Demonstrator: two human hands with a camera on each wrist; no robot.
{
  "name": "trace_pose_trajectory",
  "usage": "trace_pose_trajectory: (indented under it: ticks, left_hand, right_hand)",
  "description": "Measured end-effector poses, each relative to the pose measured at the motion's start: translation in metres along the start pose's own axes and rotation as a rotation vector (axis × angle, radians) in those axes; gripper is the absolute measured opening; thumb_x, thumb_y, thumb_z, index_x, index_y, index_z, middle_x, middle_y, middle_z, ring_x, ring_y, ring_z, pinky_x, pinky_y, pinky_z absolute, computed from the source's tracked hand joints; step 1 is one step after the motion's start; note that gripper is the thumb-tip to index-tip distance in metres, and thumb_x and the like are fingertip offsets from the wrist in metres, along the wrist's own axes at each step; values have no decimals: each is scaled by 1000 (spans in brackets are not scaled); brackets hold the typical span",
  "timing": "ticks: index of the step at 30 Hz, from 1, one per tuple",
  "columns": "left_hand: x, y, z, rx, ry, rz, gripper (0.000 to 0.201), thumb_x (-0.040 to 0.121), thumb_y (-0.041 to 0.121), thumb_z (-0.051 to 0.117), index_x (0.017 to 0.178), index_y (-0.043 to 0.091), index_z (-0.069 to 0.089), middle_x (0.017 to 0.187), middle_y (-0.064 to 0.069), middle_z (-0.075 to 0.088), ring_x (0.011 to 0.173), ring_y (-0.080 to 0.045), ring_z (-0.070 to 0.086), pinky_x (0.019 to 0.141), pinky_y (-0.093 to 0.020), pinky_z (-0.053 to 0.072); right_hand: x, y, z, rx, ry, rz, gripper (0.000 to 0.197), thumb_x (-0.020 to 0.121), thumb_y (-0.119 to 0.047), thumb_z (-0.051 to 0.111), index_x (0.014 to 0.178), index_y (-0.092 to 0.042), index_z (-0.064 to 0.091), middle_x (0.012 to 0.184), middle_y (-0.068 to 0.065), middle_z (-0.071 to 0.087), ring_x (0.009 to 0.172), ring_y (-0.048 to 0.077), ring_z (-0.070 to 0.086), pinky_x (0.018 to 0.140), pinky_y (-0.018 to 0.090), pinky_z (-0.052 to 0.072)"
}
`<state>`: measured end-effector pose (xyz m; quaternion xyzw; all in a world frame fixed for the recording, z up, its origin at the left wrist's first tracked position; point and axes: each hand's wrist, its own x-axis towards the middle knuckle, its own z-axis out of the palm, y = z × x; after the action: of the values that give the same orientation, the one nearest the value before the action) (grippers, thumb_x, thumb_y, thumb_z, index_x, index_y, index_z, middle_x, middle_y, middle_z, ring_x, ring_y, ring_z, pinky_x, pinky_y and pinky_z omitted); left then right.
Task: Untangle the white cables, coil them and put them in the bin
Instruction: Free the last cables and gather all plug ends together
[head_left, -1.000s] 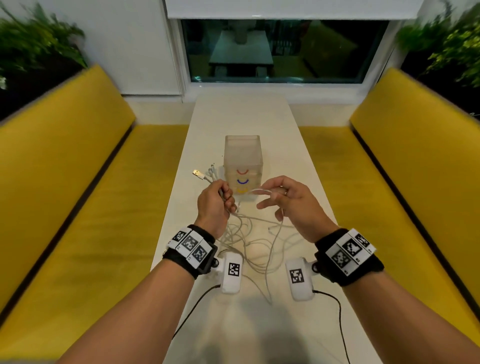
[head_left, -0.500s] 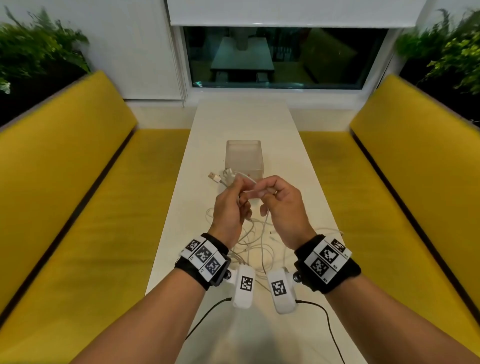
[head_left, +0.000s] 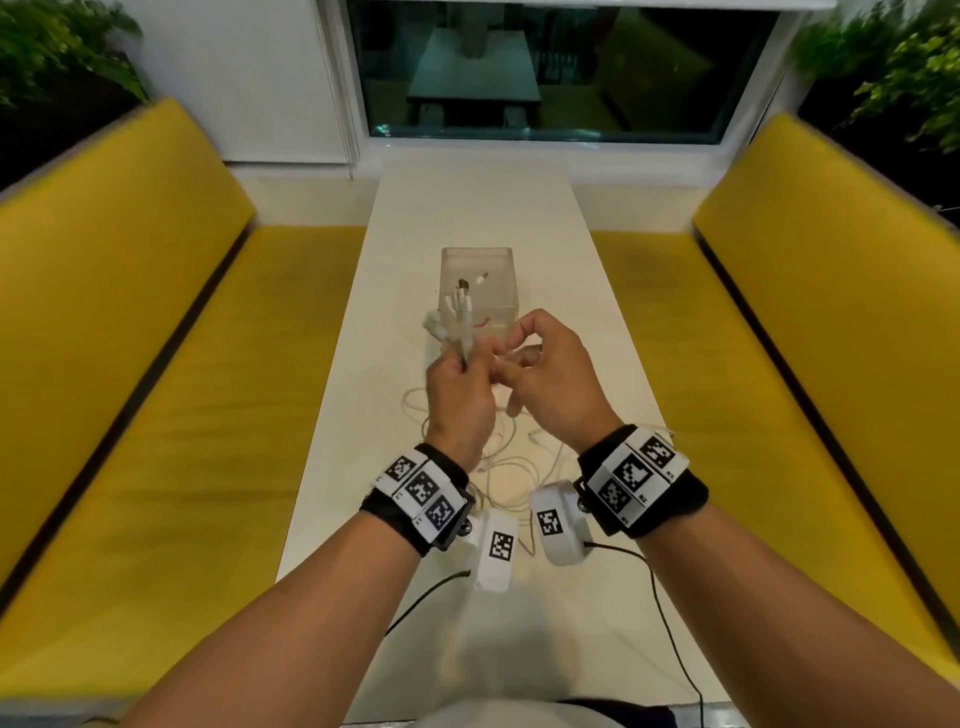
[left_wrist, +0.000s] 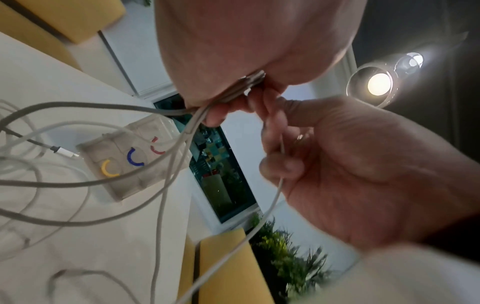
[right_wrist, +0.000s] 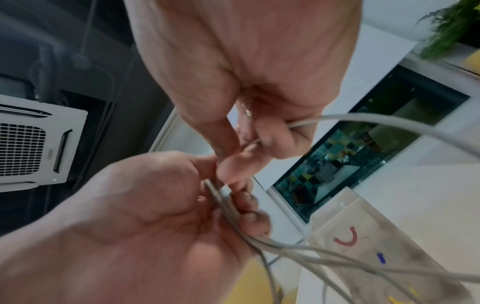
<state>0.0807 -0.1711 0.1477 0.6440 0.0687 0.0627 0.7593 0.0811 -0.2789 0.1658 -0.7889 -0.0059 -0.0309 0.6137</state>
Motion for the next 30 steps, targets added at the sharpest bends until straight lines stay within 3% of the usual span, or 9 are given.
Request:
trace_pose_trajectory:
  ticks: [3, 6, 10, 13, 20, 23, 26, 28, 30]
  left_hand:
    - [29, 27, -18, -92, 143, 26, 38, 106, 22, 45, 70, 17, 57, 64, 2, 59, 55, -13, 51, 50, -27, 37]
    - [47, 59, -37, -246, 84, 74, 36, 109, 25, 38, 76, 17, 50, 59, 3, 54, 53, -13, 48, 50, -28, 36]
    - [54, 96, -53, -394, 39, 146, 36, 109, 28, 35, 77, 17, 47, 59, 3, 40, 51, -13, 41, 52, -29, 45]
    - [56, 112, -58, -391, 9, 186, 35, 109, 30, 35, 79, 17, 47, 59, 4, 37, 50, -11, 37, 48, -27, 39]
    - [52, 117, -59, -401, 6, 236, 36, 109, 28, 34, 77, 18, 46, 58, 6, 34, 49, -10, 26, 43, -24, 25]
    - [50, 113, -60, -419, -20, 223, 38, 108, 28, 34, 74, 18, 46, 57, 5, 30, 48, -11, 23, 43, -25, 22]
    - [48, 108, -55, -446, -32, 159, 41, 106, 31, 38, 67, 20, 43, 56, 3, 26, 47, -12, 19, 41, -26, 19]
    - [46, 102, -50, -452, -56, 104, 41, 104, 33, 39, 65, 22, 40, 55, 4, 23, 47, -13, 16, 40, -26, 17]
    - [43, 96, -47, -469, -125, 39, 39, 102, 33, 36, 65, 22, 37, 54, 5, 22, 46, -12, 13, 40, -26, 14]
  right_hand:
    - [0, 9, -10, -26, -66, 110, 36, 84, -24, 80, 95, -4, 52, 50, -10, 55, 34, 2, 39, 36, 18, 30]
    - [-2, 27, -24, -3, -185, 198, 31, 85, -33, 78, 84, -11, 57, 50, -3, 40, 39, 12, 28, 41, 22, 21]
    - [-5, 60, -44, -134, -253, 268, 32, 84, -39, 78, 75, -15, 59, 53, 1, 41, 45, 17, 32, 50, 27, 31]
    - [-8, 89, -58, 3, -235, 283, 25, 85, -29, 79, 73, -15, 62, 57, 0, 46, 51, 17, 41, 52, 28, 38]
    - [2, 101, -86, -45, 151, 261, 25, 92, -27, 70, 75, -12, 60, 67, 0, 53, 59, 12, 45, 59, 28, 40]
    - [10, 80, -96, -15, 415, 146, 31, 96, -26, 65, 69, -11, 61, 66, -3, 55, 61, 10, 48, 63, 27, 42]
    - [21, 47, -103, 156, 597, 1, 38, 99, -23, 58, 61, -22, 58, 65, -11, 52, 63, 7, 46, 60, 23, 40]
    - [26, 30, -105, 124, 614, -94, 35, 101, -24, 51, 67, -23, 60, 69, -9, 55, 69, 10, 49, 65, 28, 44]
    - [29, 26, -106, -162, 482, -145, 27, 100, -12, 47, 82, -17, 67, 88, 2, 67, 88, 17, 60, 83, 39, 52]
